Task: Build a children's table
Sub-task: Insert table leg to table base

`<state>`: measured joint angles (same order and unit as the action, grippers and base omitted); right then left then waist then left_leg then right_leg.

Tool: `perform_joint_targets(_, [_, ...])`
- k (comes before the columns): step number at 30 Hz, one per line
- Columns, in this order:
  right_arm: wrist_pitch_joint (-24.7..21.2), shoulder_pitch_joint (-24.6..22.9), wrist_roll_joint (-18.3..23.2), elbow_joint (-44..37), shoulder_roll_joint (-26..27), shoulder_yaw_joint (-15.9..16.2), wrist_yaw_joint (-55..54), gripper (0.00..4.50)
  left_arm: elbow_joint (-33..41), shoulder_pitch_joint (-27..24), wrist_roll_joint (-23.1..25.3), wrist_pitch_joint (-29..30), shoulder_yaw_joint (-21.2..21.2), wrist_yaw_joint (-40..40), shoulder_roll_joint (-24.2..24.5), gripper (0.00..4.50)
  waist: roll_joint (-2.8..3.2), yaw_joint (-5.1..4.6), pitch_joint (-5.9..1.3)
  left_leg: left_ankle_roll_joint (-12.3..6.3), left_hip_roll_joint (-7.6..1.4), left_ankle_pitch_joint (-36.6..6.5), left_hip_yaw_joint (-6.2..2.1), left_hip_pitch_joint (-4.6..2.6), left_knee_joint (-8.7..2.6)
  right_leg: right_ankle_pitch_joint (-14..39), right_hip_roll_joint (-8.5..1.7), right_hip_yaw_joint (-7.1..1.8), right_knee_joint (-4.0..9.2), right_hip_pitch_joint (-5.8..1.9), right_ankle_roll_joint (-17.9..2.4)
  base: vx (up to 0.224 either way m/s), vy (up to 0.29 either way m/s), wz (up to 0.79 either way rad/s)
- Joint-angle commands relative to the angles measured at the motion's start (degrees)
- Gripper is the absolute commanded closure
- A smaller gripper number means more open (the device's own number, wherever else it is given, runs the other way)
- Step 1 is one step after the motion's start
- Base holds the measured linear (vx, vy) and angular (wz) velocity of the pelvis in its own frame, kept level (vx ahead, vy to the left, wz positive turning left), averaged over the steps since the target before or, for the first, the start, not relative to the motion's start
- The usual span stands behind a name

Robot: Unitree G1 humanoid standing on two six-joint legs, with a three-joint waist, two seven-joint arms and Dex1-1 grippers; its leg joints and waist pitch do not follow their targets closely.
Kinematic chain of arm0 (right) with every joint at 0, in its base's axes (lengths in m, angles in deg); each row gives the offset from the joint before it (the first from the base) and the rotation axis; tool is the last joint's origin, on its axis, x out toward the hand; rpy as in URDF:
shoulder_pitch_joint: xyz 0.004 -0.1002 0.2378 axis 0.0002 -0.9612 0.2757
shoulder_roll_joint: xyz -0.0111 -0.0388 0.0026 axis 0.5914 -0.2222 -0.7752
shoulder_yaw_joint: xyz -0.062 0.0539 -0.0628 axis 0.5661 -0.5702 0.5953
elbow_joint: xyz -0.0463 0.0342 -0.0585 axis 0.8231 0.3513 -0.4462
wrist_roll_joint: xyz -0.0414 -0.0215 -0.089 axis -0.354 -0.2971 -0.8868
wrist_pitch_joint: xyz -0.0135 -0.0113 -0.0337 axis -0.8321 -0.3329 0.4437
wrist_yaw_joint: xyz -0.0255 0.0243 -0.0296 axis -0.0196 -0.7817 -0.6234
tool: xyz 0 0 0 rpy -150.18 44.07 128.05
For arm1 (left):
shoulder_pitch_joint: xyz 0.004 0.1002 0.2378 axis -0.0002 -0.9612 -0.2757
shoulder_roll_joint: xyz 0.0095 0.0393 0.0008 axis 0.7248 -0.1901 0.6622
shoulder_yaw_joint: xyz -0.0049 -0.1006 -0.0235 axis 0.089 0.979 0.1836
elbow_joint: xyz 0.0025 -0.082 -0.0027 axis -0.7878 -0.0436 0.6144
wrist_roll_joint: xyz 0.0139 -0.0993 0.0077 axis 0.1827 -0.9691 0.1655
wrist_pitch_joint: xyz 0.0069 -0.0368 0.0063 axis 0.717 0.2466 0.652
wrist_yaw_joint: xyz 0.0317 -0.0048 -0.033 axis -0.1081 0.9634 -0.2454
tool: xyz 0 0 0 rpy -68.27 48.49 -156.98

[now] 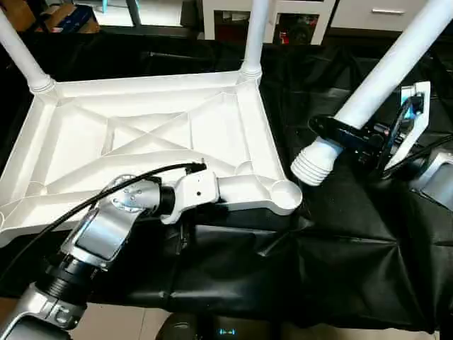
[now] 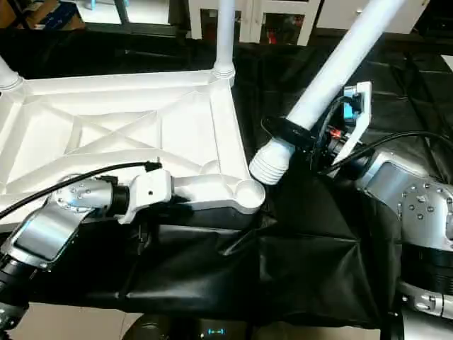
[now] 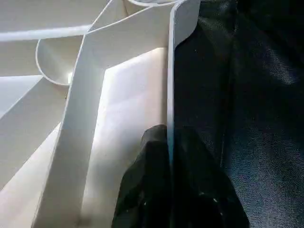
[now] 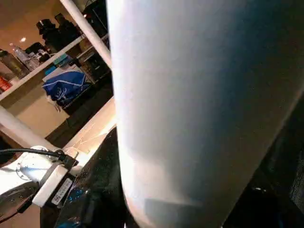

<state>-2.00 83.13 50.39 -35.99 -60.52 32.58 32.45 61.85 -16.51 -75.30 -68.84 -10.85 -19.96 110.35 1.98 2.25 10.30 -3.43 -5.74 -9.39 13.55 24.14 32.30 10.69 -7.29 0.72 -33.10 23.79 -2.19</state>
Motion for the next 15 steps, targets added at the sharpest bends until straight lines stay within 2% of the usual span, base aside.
perform_joint_targets(1, [0.58,0.4,-0.1,-0.67,-0.7,-0.07,0.39,2.64,-2.91,-1.38,1.37,1.66,-2.71,0.1,0.4,4.5,-0.93,-0.21,-3.45,0.19,-6.78,-11.71,-3.66,-3.6,-5.16,8.65,-2.34,-1.54,3.02,-0.62,-9.66,0.0,0.0,0.0])
perform_joint_targets(6, [1.0,0.45,-0.91,-0.64,-1.04,0.85,0.96,2.64,-2.67,-1.48,1.17,2.06,-2.95,0.53,0.64,4.5,-0.9,-0.26,-3.43,1.13,-6.75,-12.53,-3.64,-3.73,-5.28,9.03,-2.3,-1.54,3.06,-0.5,-9.36,0.0,0.0,0.0])
perform_joint_targets(7, [4.02,0.45,-4.54,-1.17,-1.45,3.32,1.33,2.64,-2.44,-1.77,1.04,2.08,-3.08,0.84,0.74,4.5,-0.95,-0.27,-3.42,1.2,-6.78,-12.5,-3.6,-3.7,-5.28,8.92,-2.31,-1.55,3.05,-0.46,-9.27,0.0,0.0,0.0])
perform_joint_targets(10, [7.07,0.39,-7.74,-1.87,-1.37,5.54,1.4,2.64,-2.12,-2.14,0.92,2.09,-3.2,1.05,0.75,4.5,-0.92,-0.3,-3.39,1.67,-6.79,-12.74,-3.53,-3.73,-5.36,8.99,-2.33,-1.58,3.11,-0.35,-8.75,0.0,0.0,0.0])
perform_joint_targets(15, [9.28,-1.1,-9.64,-4.6,-0.38,8.57,2.13,2.64,-2.12,-2.15,0.91,2.31,-3.24,0.6,0.35,4.5,-1.0,-0.25,-3.41,-0.11,-6.87,-11.16,-3.56,-3.58,-5.27,6.25,-2.27,-1.6,2.93,-0.57,-8.82,0.0,0.0,0.0])
